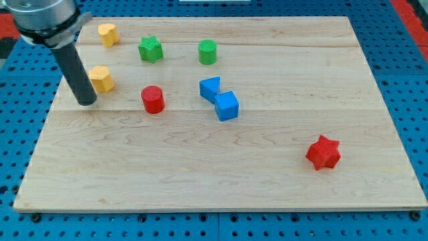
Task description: Push the yellow hexagon parallel to the green star
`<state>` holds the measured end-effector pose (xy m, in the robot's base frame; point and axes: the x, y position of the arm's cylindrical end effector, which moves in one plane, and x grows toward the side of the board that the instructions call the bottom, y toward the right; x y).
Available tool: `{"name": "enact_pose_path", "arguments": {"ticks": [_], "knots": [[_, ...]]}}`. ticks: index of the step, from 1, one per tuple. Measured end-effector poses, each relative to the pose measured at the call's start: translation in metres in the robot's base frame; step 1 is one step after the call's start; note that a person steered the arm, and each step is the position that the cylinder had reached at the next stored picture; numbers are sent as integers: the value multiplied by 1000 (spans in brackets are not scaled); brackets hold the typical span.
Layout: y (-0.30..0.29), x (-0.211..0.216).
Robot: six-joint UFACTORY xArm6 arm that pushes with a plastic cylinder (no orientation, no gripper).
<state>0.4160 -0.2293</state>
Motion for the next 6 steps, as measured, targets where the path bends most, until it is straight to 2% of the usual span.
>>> {"name": "enact_pose_path", "arguments": {"ticks": [2, 6], "knots": [[33, 1], [2, -92]]}}
